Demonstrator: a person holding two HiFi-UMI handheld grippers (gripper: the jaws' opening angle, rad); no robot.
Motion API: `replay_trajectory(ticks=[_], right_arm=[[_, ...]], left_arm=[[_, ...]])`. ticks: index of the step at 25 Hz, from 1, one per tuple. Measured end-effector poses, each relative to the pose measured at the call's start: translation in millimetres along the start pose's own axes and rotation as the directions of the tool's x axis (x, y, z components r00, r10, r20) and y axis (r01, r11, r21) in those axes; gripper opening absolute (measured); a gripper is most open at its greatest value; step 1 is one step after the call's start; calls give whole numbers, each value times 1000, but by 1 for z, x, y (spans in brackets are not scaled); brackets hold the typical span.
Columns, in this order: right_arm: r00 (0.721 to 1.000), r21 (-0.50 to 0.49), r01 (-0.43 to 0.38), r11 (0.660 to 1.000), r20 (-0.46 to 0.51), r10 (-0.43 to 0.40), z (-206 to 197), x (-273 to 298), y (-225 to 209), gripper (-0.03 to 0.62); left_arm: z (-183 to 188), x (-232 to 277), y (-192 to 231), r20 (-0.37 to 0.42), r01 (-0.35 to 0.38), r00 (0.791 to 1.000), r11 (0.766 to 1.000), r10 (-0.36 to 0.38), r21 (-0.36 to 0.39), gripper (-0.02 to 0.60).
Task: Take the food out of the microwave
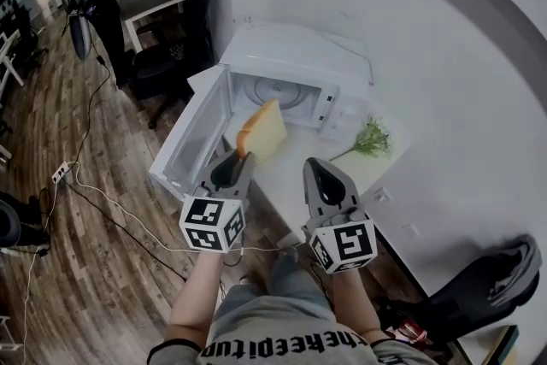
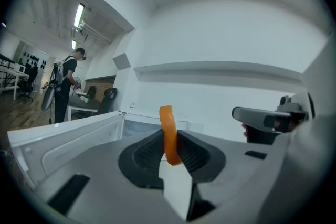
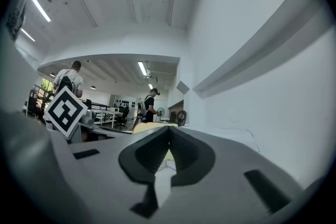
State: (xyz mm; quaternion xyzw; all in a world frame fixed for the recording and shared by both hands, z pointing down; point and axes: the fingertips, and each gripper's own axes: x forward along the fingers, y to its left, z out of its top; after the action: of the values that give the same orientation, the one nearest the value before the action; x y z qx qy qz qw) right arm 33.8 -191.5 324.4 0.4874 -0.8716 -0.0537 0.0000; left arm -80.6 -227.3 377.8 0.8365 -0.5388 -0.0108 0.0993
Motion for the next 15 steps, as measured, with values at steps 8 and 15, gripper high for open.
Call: replay_trajectory(ticks=[8, 15], right_arm=[[999, -18, 31, 999, 17, -30, 11, -13, 14, 6], [998, -46, 50, 998, 30, -48, 21, -26, 25, 6]], left_arm=[[31, -37, 1, 82, 0, 997, 999, -4, 48, 71], [54, -69, 6, 148, -25, 989, 996, 11, 91, 71]])
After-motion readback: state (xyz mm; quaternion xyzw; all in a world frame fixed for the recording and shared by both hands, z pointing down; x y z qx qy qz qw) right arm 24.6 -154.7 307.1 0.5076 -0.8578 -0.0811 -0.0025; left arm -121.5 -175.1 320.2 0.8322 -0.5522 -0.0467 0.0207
